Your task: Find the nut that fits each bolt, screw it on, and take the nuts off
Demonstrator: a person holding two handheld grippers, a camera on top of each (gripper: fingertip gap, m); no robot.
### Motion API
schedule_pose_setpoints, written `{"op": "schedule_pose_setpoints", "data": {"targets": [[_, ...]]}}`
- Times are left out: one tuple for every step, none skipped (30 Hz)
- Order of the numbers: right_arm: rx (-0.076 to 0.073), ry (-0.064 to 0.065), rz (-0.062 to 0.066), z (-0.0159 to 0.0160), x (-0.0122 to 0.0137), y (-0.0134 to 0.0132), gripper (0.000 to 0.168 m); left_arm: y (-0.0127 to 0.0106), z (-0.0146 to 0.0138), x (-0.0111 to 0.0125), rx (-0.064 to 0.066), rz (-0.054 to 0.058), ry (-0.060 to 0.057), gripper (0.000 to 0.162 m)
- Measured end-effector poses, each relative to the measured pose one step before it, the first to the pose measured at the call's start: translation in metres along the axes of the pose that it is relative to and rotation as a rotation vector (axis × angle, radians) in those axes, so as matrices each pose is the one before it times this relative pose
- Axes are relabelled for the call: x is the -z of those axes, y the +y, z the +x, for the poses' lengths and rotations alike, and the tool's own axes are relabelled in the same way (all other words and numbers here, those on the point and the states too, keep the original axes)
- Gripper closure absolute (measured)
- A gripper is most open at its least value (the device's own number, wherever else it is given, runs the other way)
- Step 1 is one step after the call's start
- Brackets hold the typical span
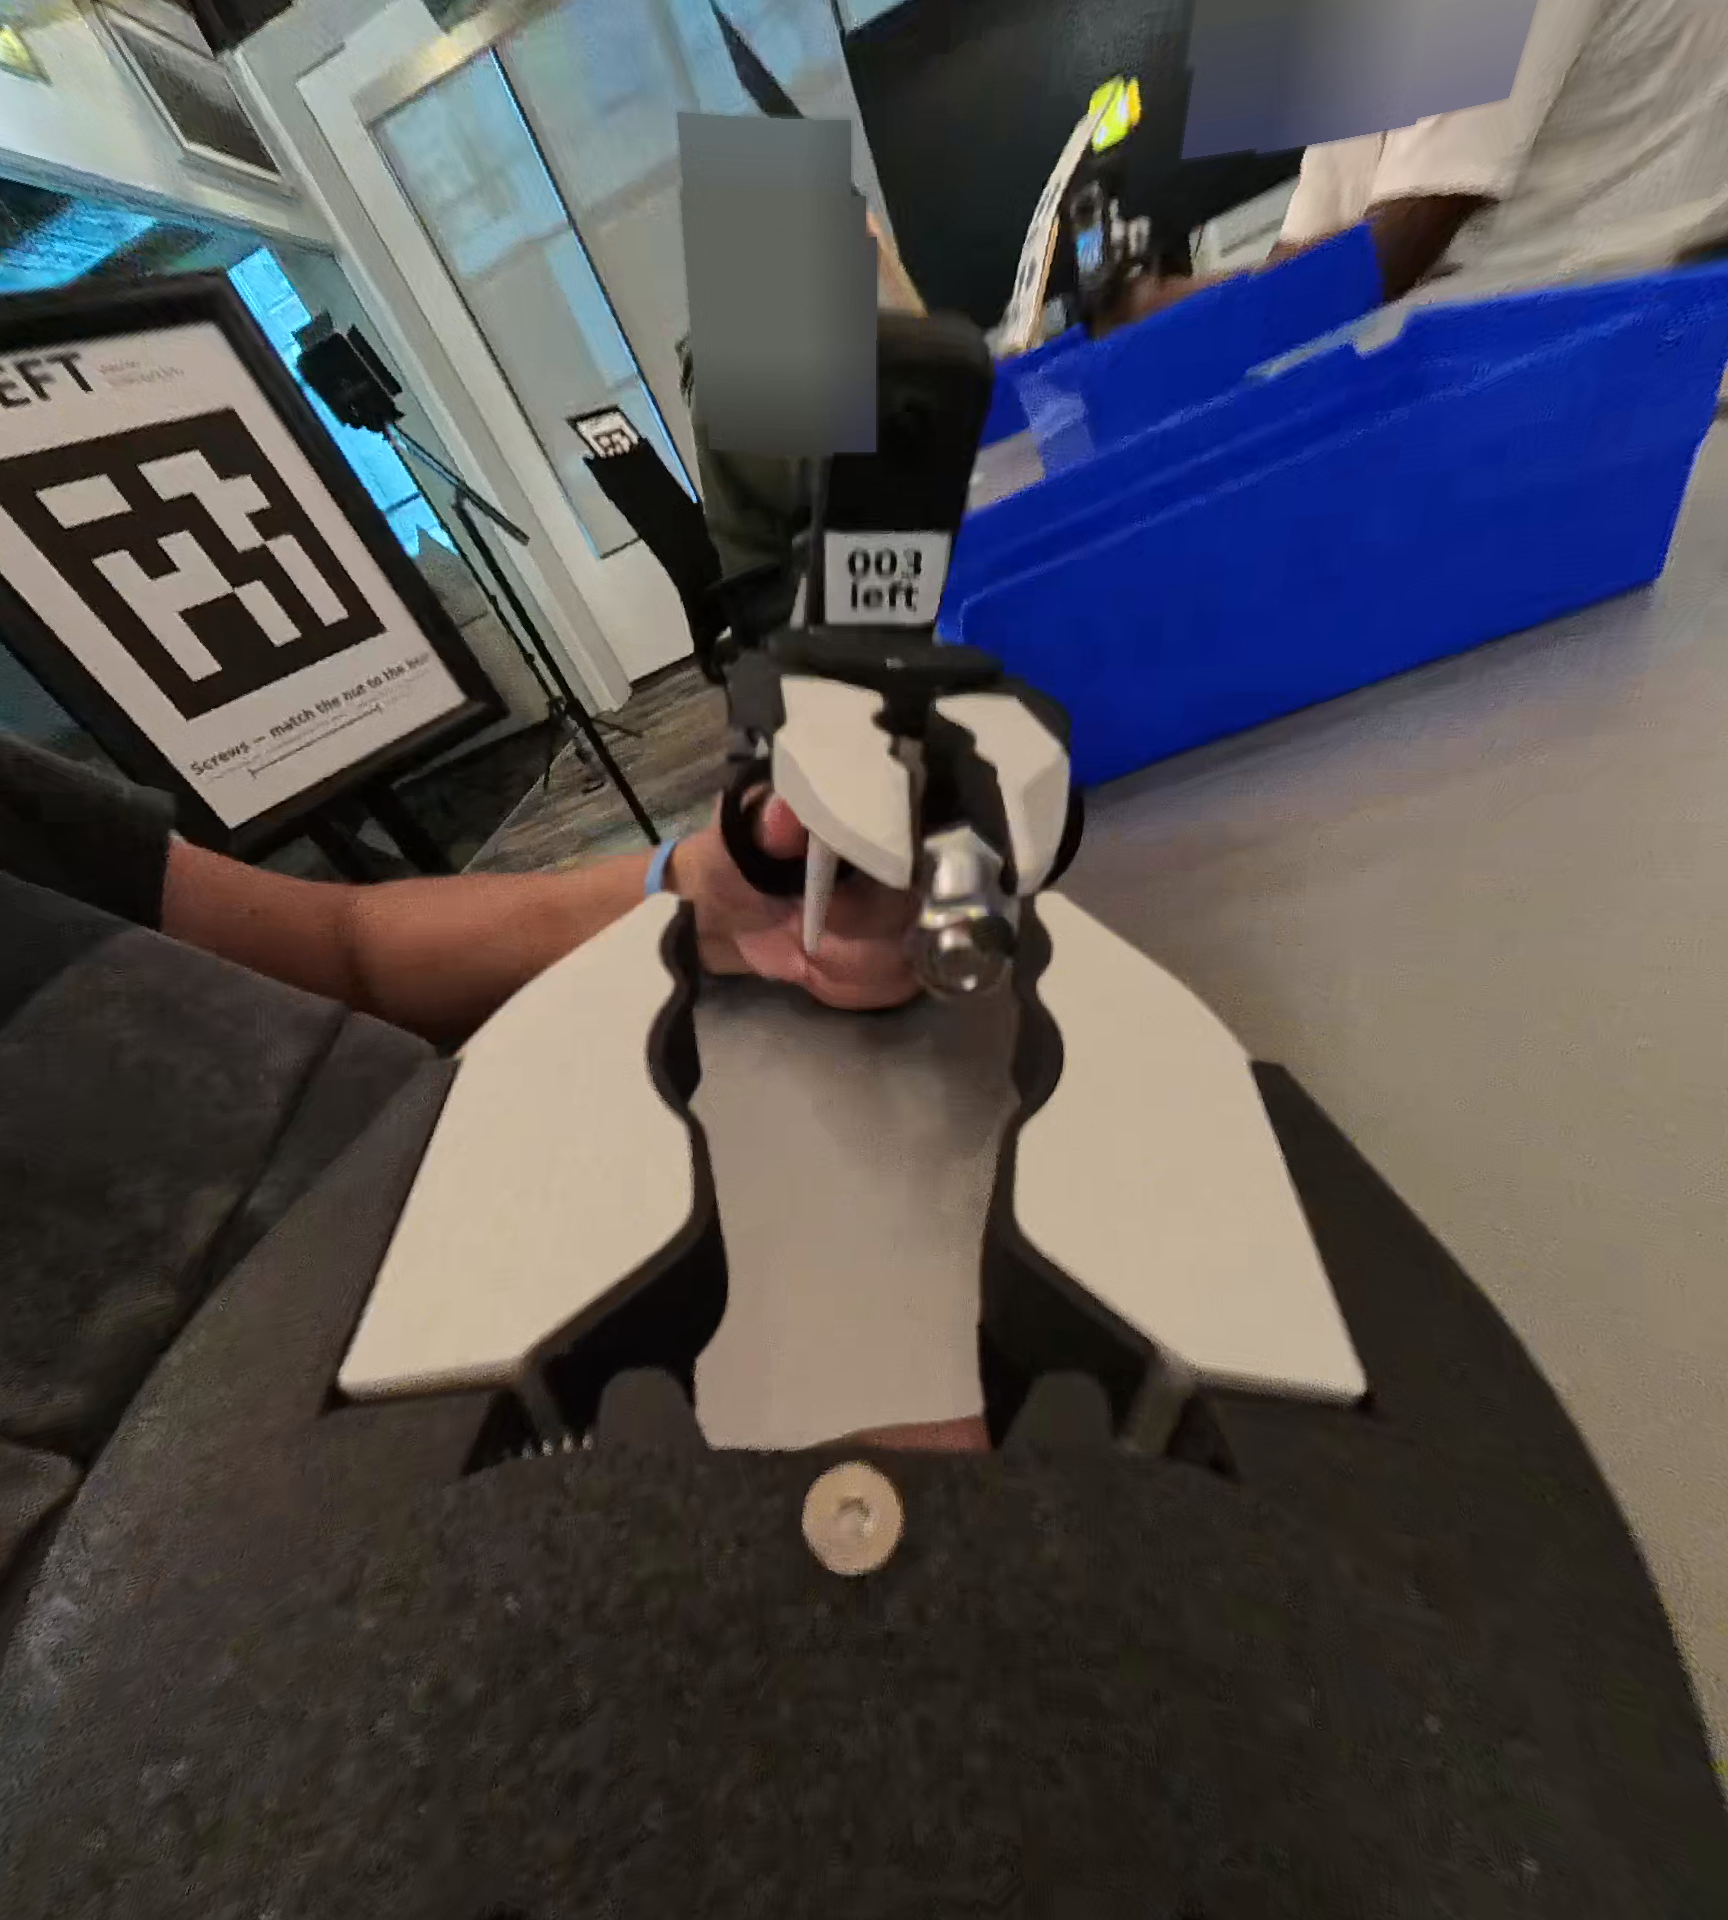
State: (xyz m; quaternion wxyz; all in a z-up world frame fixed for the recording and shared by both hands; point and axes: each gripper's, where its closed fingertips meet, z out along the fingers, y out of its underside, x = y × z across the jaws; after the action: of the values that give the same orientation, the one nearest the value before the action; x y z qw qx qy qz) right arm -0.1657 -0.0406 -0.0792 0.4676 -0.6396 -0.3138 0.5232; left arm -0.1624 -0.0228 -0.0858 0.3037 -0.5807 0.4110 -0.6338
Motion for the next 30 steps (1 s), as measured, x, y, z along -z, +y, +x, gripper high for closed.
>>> {"op": "schedule_pose_setpoints", "data": {"targets": [[0.0312,-0.0121,0.0412,-0.00459,0.00267,-0.01134,0.12,0.00052,-0.00182,-0.00013,-0.0007,-0.0036,-0.0128,0.145],[0.0129,-0.0004,0.0431,-0.00221,0.00324,-0.01069,0.12,0.00147,-0.00319,-0.00008,-0.0072,-0.0089,-0.0208,0.145],[0.007,0.0168,0.0121,0.00184,0.00264,-0.00409,0.121,0.00038,-0.00021,0.00029,0.0015,-0.0019,0.0023,0.145],[0.0032,0.0194,-0.0295,0.00411,0.00153,0.00464,0.121,-0.0026,0.00283,0.00087,0.0088,0.0168,0.0206,0.145],[-0.0076,0.0193,-0.038,0.00551,0.00047,0.00915,0.12,-0.00415,0.00294,0.00117,0.0063,0.025,0.0176,0.145],[-0.0225,0.0121,-0.0262,0.00538,-0.00071,0.00971,0.12,-0.00333,0.00204,0.00108,0.0021,0.0192,0.011,0.145],[-0.0324,-0.0054,-0.027,0.00245,-0.00196,0.00902,0.119,-0.00139,0.00098,0.0007,0.0024,0.0079,0.0073,0.145],[-0.0231,-0.0265,-0.0204,-0.00262,-0.00285,0.00497,0.118,0.00047,-0.00145,0.00026,0.0026,-0.0019,-0.0064,0.145],[-0.0013,-0.0298,0.0056,-0.00618,-0.00207,-0.00205,0.118,0.00211,-0.00292,-0.00013,-0.0008,-0.0118,-0.0153,0.145],[0.0197,0.0105,0.0264,-0.00248,-0.00055,-0.00764,0.111,0.00262,-0.00164,-0.00038,-0.0024,-0.0162,-0.0068,0.145],[0.0429,0.0071,0.0308,-0.00294,0.00114,-0.00937,0.115,0.00131,-0.00056,-0.00041,-0.0015,-0.0097,-0.0026,0.145],[0.0308,-0.01,0.0344,-0.00452,0.00205,-0.00945,0.121,0.00143,-0.0026,-0.0006,-0.0068,-0.0092,-0.0196,0.145],[0.0082,0.0093,0.0248,0.00021,0.00207,-0.00635,0.121,0.00147,-0.00057,-0.00057,-0.0051,-0.0085,-0.0038,0.145],[-0.0052,0.0169,-0.0094,0.00364,0.0013,0.0011,0.121,-0.00044,0.00209,-0.00022,0.0034,0.0033,0.0142,0.145],[-0.0143,0.0155,-0.0352,0.00513,0.00043,0.00785,0.12,-0.00258,0.00207,0.00023,0.0025,0.0165,0.0099,0.145],[-0.0226,0.0133,-0.037,0.00582,-0.00084,0.01077,0.119,-0.00211,0.00174,0.00039,0.0001,0.0123,0.0076,0.145],[-0.0289,0.0054,-0.0311,0.00469,-0.00192,0.01038,0.118,-0.00122,0.00125,0.00025,-0.0008,0.0072,0.0059,0.145],[-0.0244,-0.015,-0.0271,0.00003,-0.00276,0.00773,0.118,-0.00002,0.00006,0.00009,0.0007,0.0013,-0.0004,0.145],[-0.0097,-0.0274,-0.0075,-0.00431,-0.0025,0.00157,0.118,0.00093,-0.00108,-0.00001,0.0007,-0.005,-0.0061,0.145],[0.0129,-0.0122,0.0176,-0.00491,-0.0013,-0.00521,0.118,0.00179,-0.00181,-0.0002,0.0005,-0.0101,-0.0082,0.145],[0.0301,0.0163,0.0325,-0.00201,0.00034,-0.00927,0.113,0.00161,-0.00158,-0.00026,0.0013,-0.0105,-0.0068,0.145],[0.0372,-0.0011,0.0323,-0.00373,0.00175,-0.0096,0.121,0.00062,-0.00179,-0.00006,0.0001,-0.0039,-0.0093,0.145],[0.019,0.0031,0.0284,-0.00189,0.0022,-0.00825,0.121,0.00055,-0.00135,0.00007,-0.0028,-0.0037,-0.0083,0.145],[0.0061,0.0128,0.0102,0.00144,0.00216,-0.0036,0.121,-0.00023,0.00018,0.00009,0.0007,0.0007,0.0029,0.145],[-0.0032,0.0155,-0.0137,0.0037,0.00169,0.00279,0.121,-0.00156,0.00132,0.00057,0.0024,0.0094,0.0076,0.145],[-0.0137,0.0111,-0.025,0.00452,0.00074,0.00723,0.121,-0.00228,0.0012,0.00083,0.003,0.0144,0.007,0.145],[-0.0275,0.0096,-0.0288,0.0052,-0.00053,0.00947,0.12,-0.00214,0.00117,0.00095,0.0037,0.0131,0.008,0.145],[-0.0339,-0.0055,-0.0334,0.00266,-0.00202,0.00957,0.119,-0.00134,0.00035,0.00072,0.0024,0.0078,0.0037,0.145],[-0.0258,-0.0169,-0.0265,-0.00063,-0.00263,0.00619,0.118,-0.00074,-0.00065,0.00059,-0.0007,0.0046,-0.0046,0.145],[-0.0045,-0.0155,-0.0021,-0.00282,-0.00211,-0.00008,0.118,0.00022,-0.0008,0.0003,0.0,-0.0021,-0.0039,0.145]]}}
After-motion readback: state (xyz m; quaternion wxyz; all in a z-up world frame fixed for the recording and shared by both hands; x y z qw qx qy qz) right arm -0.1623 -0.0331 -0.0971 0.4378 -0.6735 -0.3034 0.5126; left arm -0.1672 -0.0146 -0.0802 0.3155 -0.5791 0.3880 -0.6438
